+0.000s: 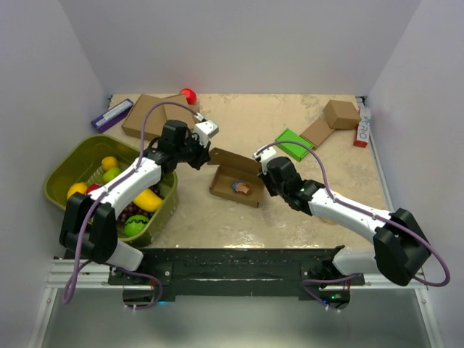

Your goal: Fold the paper box

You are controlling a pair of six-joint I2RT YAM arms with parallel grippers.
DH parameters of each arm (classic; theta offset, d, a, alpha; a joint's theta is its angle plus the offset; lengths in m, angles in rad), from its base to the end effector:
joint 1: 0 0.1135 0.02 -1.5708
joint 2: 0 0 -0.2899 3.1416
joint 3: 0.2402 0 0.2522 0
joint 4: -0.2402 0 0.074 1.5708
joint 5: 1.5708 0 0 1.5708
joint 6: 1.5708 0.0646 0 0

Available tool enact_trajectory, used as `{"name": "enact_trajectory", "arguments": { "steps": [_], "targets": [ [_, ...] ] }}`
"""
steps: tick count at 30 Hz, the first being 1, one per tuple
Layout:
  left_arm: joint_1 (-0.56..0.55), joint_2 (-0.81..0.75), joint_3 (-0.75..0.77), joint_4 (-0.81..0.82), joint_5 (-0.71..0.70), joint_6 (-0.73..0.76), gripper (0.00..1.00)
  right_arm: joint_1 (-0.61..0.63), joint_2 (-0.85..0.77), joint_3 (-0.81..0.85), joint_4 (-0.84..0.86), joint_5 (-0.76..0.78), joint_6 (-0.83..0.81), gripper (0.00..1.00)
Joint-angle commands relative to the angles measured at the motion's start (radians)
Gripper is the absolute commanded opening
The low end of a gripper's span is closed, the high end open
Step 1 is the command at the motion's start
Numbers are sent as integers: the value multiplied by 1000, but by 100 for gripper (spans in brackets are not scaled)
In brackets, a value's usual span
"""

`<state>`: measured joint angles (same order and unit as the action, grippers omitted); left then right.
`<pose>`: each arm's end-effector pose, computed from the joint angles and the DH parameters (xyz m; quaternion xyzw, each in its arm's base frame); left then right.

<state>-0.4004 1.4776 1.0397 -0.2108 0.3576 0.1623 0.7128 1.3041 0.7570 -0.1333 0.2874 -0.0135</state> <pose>0.3112 -0.1563 0.2713 0.3207 0.8247 -0.2102 0.4158 0.2311 0.1756 0.2314 -0.2596 0.8569 0.0246 0.4447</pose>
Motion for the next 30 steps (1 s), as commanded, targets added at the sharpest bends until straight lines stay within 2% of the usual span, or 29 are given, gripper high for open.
{"name": "enact_trajectory", "arguments": {
  "steps": [1, 3, 4, 6, 7, 8, 9, 12, 14, 15, 16, 17, 18, 20, 26, 30],
  "targets": [
    [-52, -25, 22, 34, -43, -26, 0, -7, -5, 22, 41, 27, 6, 11],
    [-81, -23, 23, 28, -78, -58, 0, -15, 7, 33, 40, 48, 6, 14],
    [-86, -20, 26, 28, -85, -79, 0, -21, 12, 39, 37, 55, 36, 21],
    [-94, -10, 37, 13, -94, -192, 0, -30, 18, 54, 32, 64, 46, 28],
    [-95, -8, 36, 16, -89, -232, 0, -39, 20, 57, 32, 62, 49, 37],
    [-101, -10, 30, 34, -82, -300, 0, -42, 21, 65, 37, 64, 47, 41],
    [-104, -11, 23, 43, -89, -323, 0, -49, 24, 70, 37, 65, 47, 44],
    [-110, -26, -9, 82, -124, -380, 0, -56, 17, 85, 23, 59, 46, 65],
    [-110, -39, -10, 82, -132, -385, 13, -58, 0, 82, 14, 45, 47, 73],
    [-110, -43, -9, 79, -134, -383, 29, -58, -26, 81, 8, 39, 52, 82],
    [-109, -51, -9, 77, -135, -379, 37, -56, -40, 77, -6, 36, 64, 85],
    [-110, -68, -10, 74, -134, -366, 51, -58, -58, 68, -11, 36, 75, 88],
    [-109, -76, -9, 70, -137, -362, 57, -59, -101, 62, -15, 33, 86, 93],
    [-110, -106, -13, 60, -143, -342, 69, -58, -150, 47, -32, 12, 121, 95],
    [-91, -218, -46, 37, -241, -319, 84, -59, -345, 67, -94, -21, 222, 94],
    [-11, -192, -9, 4, -291, -360, 83, -58, -427, 94, -137, 57, 293, 92]
  ]
}}
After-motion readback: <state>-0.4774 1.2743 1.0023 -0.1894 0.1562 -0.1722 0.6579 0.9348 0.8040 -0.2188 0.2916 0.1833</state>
